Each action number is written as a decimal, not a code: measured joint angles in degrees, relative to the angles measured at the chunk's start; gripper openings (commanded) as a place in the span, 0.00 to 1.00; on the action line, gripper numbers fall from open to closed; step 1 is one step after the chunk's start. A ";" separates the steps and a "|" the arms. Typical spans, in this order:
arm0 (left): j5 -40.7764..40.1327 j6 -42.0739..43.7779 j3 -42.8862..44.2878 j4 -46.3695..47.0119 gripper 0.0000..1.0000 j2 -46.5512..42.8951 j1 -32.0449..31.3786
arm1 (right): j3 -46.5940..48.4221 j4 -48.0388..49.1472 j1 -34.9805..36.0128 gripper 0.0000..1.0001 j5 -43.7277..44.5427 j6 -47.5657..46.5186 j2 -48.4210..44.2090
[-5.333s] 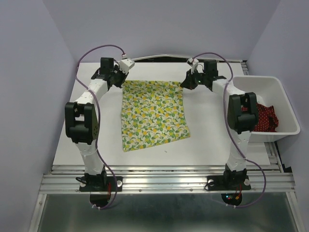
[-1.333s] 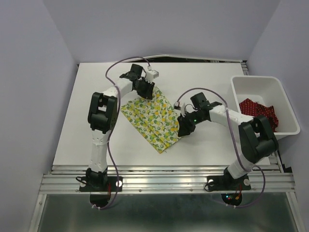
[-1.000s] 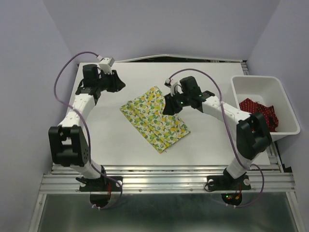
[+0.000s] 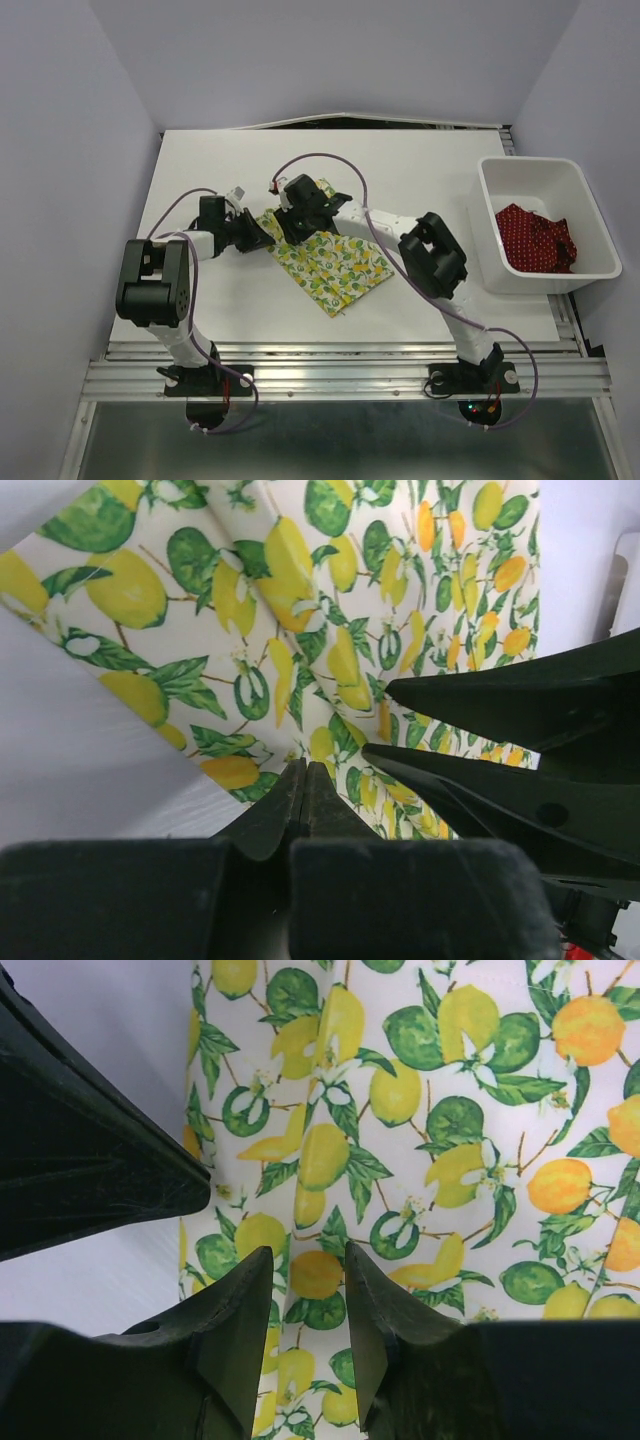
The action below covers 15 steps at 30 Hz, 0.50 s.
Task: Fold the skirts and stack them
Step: Fold the skirt
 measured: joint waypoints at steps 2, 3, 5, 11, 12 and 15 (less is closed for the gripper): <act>-0.13 -0.02 0.00 0.00 0.00 1.31 0.04 | 0.26 -0.17 0.02 0.40 1.14 -0.33 0.42; -0.22 -0.04 0.00 0.04 0.00 1.86 0.09 | 0.35 -0.17 0.04 0.39 1.42 -0.42 0.59; -0.33 -0.02 0.00 0.04 0.00 2.99 0.20 | 0.79 -0.55 0.11 0.33 2.32 -0.94 1.20; -0.61 -0.07 0.15 0.02 0.00 4.20 0.31 | 1.81 -1.49 0.11 0.13 2.71 -1.62 2.71; -0.83 -0.07 0.15 0.04 0.00 4.20 0.31 | 1.84 -1.60 0.11 0.10 2.71 -1.70 2.73; -1.01 -0.07 0.17 0.04 0.00 4.20 0.31 | 2.25 -1.95 0.11 0.01 2.69 -1.75 2.73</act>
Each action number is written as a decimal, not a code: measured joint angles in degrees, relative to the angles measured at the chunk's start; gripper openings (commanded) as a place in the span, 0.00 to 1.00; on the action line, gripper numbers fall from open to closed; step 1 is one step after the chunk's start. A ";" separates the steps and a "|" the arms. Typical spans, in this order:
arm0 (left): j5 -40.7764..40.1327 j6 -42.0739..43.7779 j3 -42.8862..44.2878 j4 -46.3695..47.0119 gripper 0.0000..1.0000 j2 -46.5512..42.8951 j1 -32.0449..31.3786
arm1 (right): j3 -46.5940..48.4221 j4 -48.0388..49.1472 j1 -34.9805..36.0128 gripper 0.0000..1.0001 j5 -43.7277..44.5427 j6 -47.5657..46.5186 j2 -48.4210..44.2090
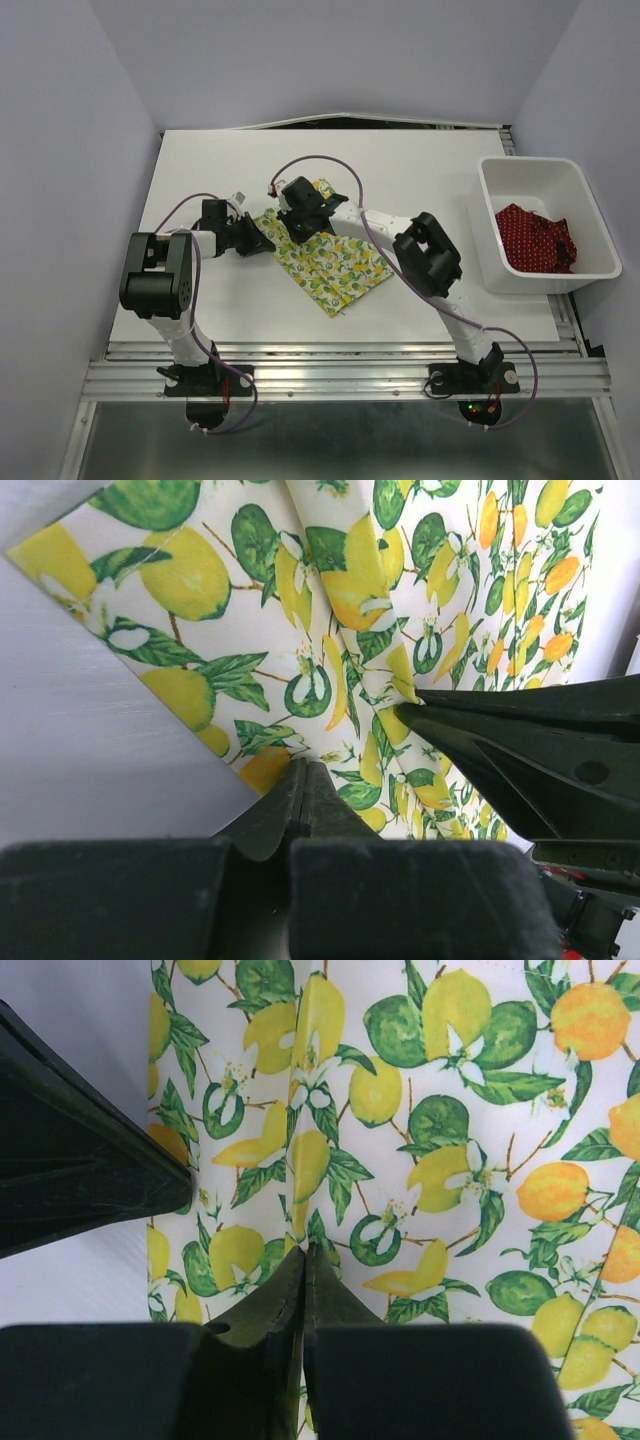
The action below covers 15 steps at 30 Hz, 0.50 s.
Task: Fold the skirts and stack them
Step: Fold the skirt
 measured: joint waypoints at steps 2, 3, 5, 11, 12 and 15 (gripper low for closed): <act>-0.04 0.00 0.00 0.00 0.00 -0.02 0.00 | 0.37 -0.31 0.00 0.01 -0.02 0.00 0.00; -0.11 0.00 0.00 0.00 0.00 -0.04 0.00 | 0.55 -0.42 0.00 0.01 -0.07 0.00 0.00; -0.26 0.02 0.00 0.00 0.00 -0.11 0.00 | 0.79 -0.59 0.00 0.01 -0.20 0.00 0.00; -1.09 0.00 0.00 0.00 0.00 -0.28 0.00 | 1.88 -0.79 0.00 0.01 -1.64 0.52 0.00; -1.14 0.00 0.00 0.00 0.00 -0.28 0.00 | 2.01 -0.79 0.00 0.01 -2.01 0.61 -0.04; -1.29 0.00 0.00 0.00 0.00 -0.33 0.04 | 2.27 -0.81 0.00 0.01 -3.28 1.09 -0.07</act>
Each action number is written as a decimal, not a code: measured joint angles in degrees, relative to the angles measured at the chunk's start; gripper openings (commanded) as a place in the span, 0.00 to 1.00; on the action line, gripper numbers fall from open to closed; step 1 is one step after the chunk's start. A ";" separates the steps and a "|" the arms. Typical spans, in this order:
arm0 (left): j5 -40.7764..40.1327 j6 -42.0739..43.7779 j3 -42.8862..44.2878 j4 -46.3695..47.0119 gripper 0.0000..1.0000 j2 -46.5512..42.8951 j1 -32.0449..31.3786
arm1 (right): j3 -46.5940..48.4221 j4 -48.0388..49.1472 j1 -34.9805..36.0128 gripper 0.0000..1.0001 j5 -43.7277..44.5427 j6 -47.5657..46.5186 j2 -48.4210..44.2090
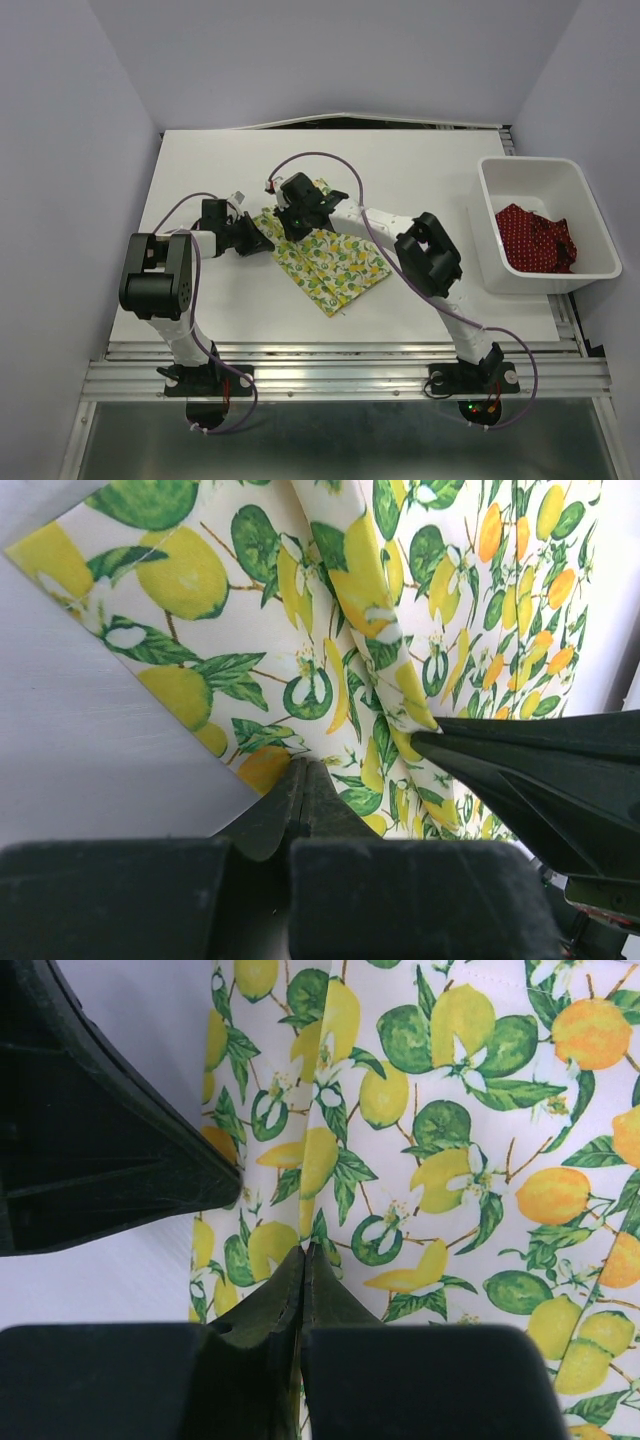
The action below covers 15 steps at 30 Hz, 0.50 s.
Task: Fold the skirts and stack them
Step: Fold the skirt
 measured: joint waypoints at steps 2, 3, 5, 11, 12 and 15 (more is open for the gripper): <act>-0.17 0.02 0.00 0.00 0.00 -0.07 0.02 | 0.00 -0.11 0.00 0.01 -1.22 0.52 -0.09; -0.22 0.00 0.00 0.00 0.00 -0.07 0.07 | 0.00 -0.11 0.00 0.01 -1.53 0.72 -0.11; -0.24 0.00 0.00 0.00 0.00 -0.07 0.07 | 0.00 -0.11 0.00 0.01 -2.49 1.27 -0.22; -0.26 0.02 0.02 -0.02 0.00 -0.07 0.07 | 0.83 -0.44 0.00 0.01 -4.61 3.80 -0.28; -0.26 0.02 0.02 -0.02 0.00 -0.07 0.07 | 1.05 -0.42 0.00 0.01 -4.85 4.24 -0.28; -0.28 0.04 0.04 0.00 0.00 -0.07 0.07 | 2.32 -0.42 0.00 0.01 -5.18 5.49 -0.28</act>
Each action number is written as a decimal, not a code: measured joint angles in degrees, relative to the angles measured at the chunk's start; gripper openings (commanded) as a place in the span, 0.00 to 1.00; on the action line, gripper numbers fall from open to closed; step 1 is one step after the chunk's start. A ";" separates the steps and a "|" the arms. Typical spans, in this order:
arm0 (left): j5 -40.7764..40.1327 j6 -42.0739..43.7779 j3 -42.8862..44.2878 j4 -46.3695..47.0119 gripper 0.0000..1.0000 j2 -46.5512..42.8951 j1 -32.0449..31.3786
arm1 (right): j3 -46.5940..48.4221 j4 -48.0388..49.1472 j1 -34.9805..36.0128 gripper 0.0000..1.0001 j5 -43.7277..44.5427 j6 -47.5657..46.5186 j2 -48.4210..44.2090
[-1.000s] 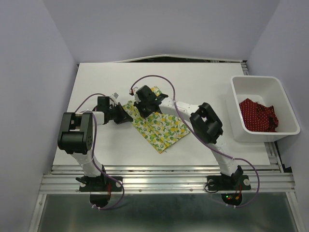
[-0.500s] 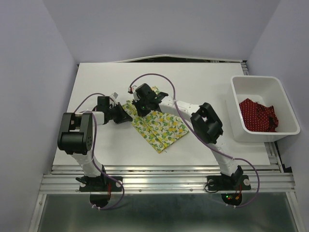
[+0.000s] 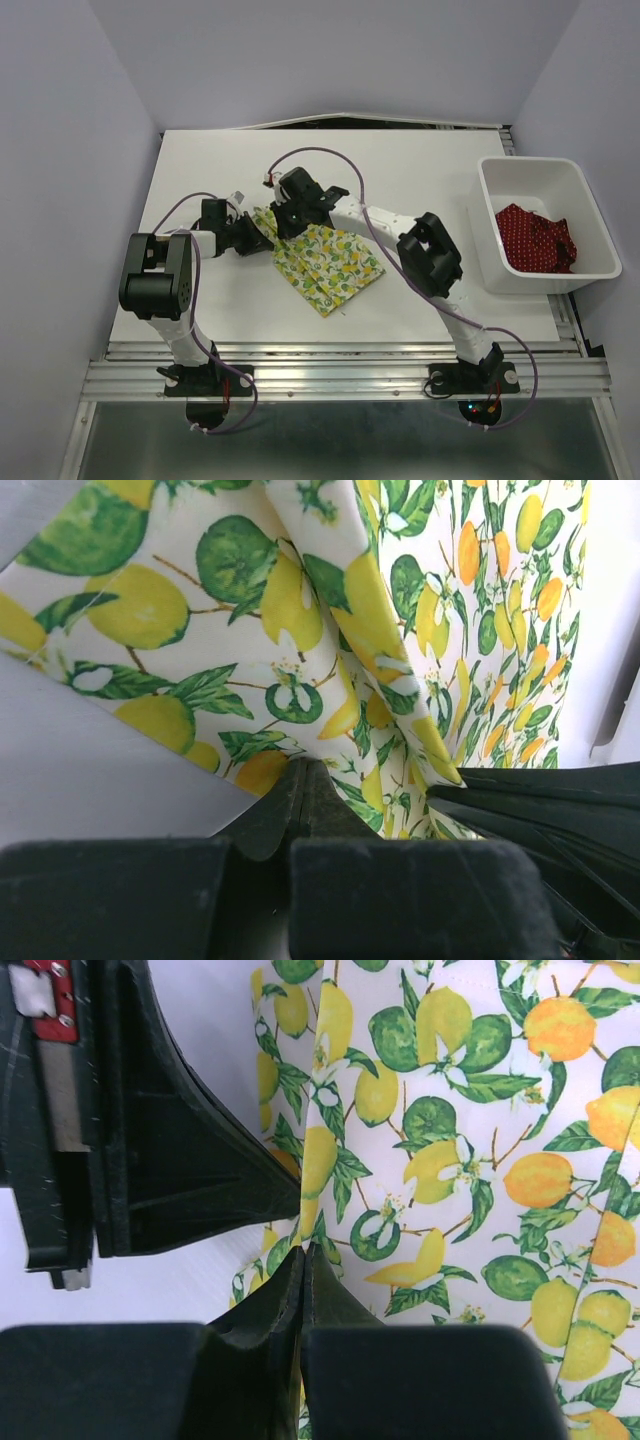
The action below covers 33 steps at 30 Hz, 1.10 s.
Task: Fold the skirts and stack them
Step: Fold the skirt
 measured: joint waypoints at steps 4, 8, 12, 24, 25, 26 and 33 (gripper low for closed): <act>-0.24 0.07 0.00 -0.07 0.00 -0.09 0.00 | 1.53 -0.04 0.00 0.01 -0.09 1.31 0.02; -0.63 0.37 0.07 -0.39 0.00 -0.28 0.00 | 2.51 0.11 0.00 0.01 -0.15 2.62 0.00; -1.79 1.62 0.57 -2.19 0.00 -0.87 0.44 | 2.49 0.00 0.00 0.01 -0.59 3.43 0.09; 3.19 5.95 0.00 -7.37 0.08 -13.42 4.55 | 2.49 0.85 -3.23 0.01 -4.90 6.10 5.01; 3.96 6.16 -0.17 -7.50 0.07 -13.90 4.39 | 2.49 0.96 -3.58 0.01 -5.07 6.34 5.70; 4.61 6.43 -0.37 -7.56 0.06 -14.03 4.33 | 2.49 0.94 -3.89 0.01 -5.25 6.67 6.38; 6.51 6.91 -0.79 -8.31 0.01 -8.81 2.75 | 6.16 2.71 -5.97 0.01 -6.78 8.17 9.60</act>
